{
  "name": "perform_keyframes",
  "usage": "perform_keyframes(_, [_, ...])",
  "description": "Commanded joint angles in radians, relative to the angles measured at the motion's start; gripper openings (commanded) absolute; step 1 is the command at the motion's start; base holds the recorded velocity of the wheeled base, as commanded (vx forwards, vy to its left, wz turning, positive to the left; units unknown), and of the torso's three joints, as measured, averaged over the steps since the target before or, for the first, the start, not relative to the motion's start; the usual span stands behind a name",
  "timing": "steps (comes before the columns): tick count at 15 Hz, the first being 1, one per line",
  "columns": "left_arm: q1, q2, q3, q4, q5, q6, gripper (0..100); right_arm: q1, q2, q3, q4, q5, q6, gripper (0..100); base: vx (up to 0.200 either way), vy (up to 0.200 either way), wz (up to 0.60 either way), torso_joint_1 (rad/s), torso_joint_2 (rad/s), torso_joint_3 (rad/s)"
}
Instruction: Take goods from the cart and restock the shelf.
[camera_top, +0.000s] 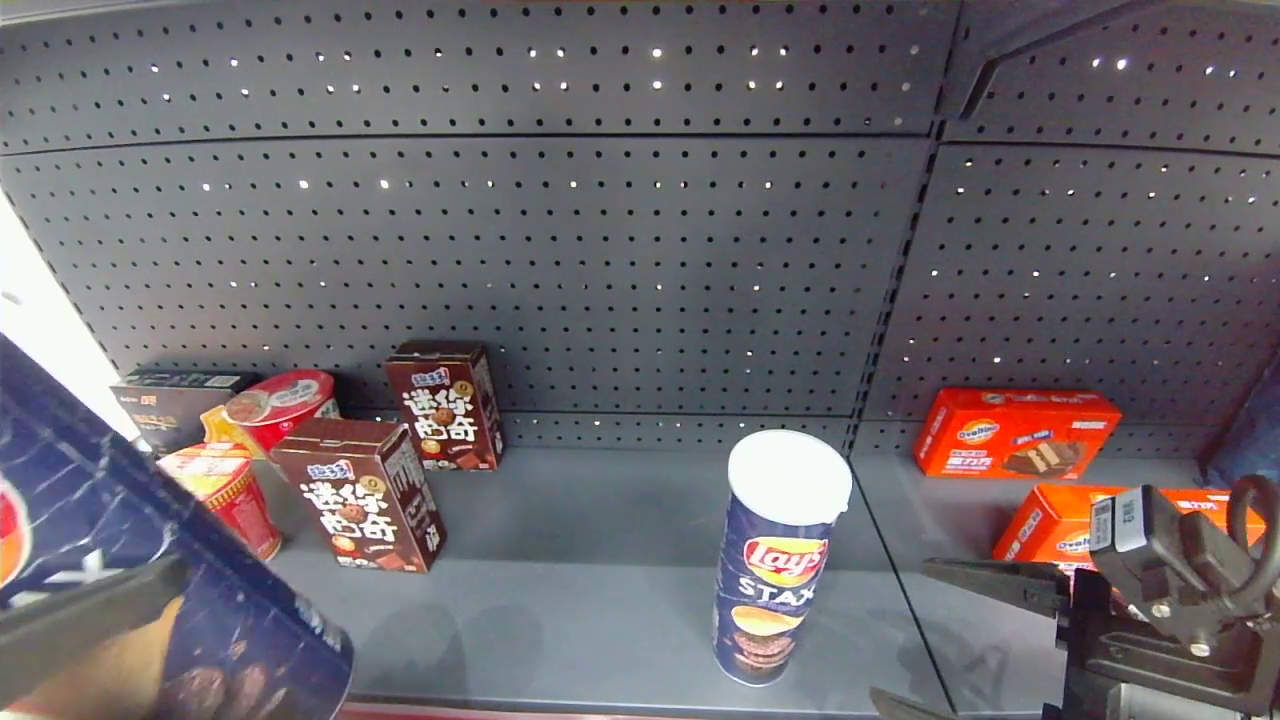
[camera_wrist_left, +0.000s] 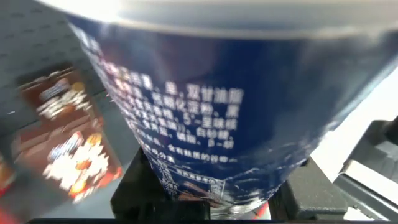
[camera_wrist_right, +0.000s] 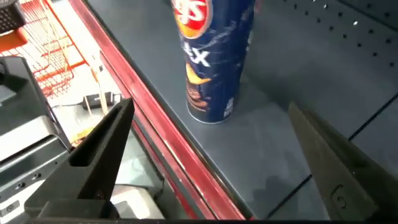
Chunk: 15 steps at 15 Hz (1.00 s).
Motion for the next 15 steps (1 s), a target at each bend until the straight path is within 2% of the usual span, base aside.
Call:
perform_keyframes(1, [-0.122,0.295,-0.082,-0.102,0.016,-0.003,0,-0.007,-0.059,-0.005,-0.006,-0.019,0.004,100,0.0,0.0,0.0,0.0,0.0,0.0])
perform_keyframes(2, [-0.152,0.342,-0.088,-0.114,0.05,0.008,0,-0.015,-0.101,0.012,-0.006,-0.026,0.016,100,0.0,0.0,0.0,0.0,0.0,0.0])
perform_keyframes(3, [-0.208,0.413,-0.09,-0.162,0.111,0.008,0,-0.016,-0.165,0.053,-0.003,-0.033,0.029,100,0.0,0.0,0.0,0.0,0.0,0.0])
perform_keyframes(4, [-0.247,0.48,-0.088,-0.239,0.139,0.003,0,-0.019,-0.211,0.09,0.002,-0.052,0.03,100,0.0,0.0,0.0,0.0,0.0,0.0])
perform_keyframes(6, [-0.257,0.598,-0.11,-0.345,0.134,0.006,0,-0.018,-0.239,0.124,0.005,-0.064,0.03,100,0.0,0.0,0.0,0.0,0.0,0.0])
perform_keyframes(7, [-0.257,0.692,-0.15,-0.4,0.13,0.004,0,-0.018,-0.231,0.124,0.003,-0.065,0.048,100,0.0,0.0,0.0,0.0,0.0,0.0])
perform_keyframes(8, [-0.255,0.735,-0.182,-0.407,0.116,0.004,0,-0.018,-0.219,0.113,0.003,-0.065,0.065,100,0.0,0.0,0.0,0.0,0.0,0.0])
perform_keyframes(11, [-0.254,0.816,-0.22,-0.421,0.091,0.035,0,-0.018,-0.2,0.073,0.003,-0.067,0.068,100,0.0,0.0,0.0,0.0,0.0,0.0])
perform_keyframes(12, [-0.244,0.89,-0.259,-0.453,-0.013,0.077,0,-0.018,-0.182,0.044,0.002,-0.065,0.068,100,0.0,0.0,0.0,0.0,0.0,0.0])
perform_keyframes(13, [-0.229,0.939,-0.285,-0.501,-0.077,0.103,0,-0.018,-0.179,0.035,0.002,-0.065,0.068,100,0.0,0.0,0.0,0.0,0.0,0.0])
perform_keyframes(14, [-0.228,0.947,-0.288,-0.509,-0.083,0.106,0,-0.018,-0.177,0.035,0.002,-0.065,0.07,100,0.0,0.0,0.0,0.0,0.0,0.0])
perform_keyframes(15, [-0.226,1.034,-0.351,-0.573,-0.102,0.118,0,-0.018,-0.179,0.033,0.002,-0.065,0.068,100,0.0,0.0,0.0,0.0,0.0,0.0])
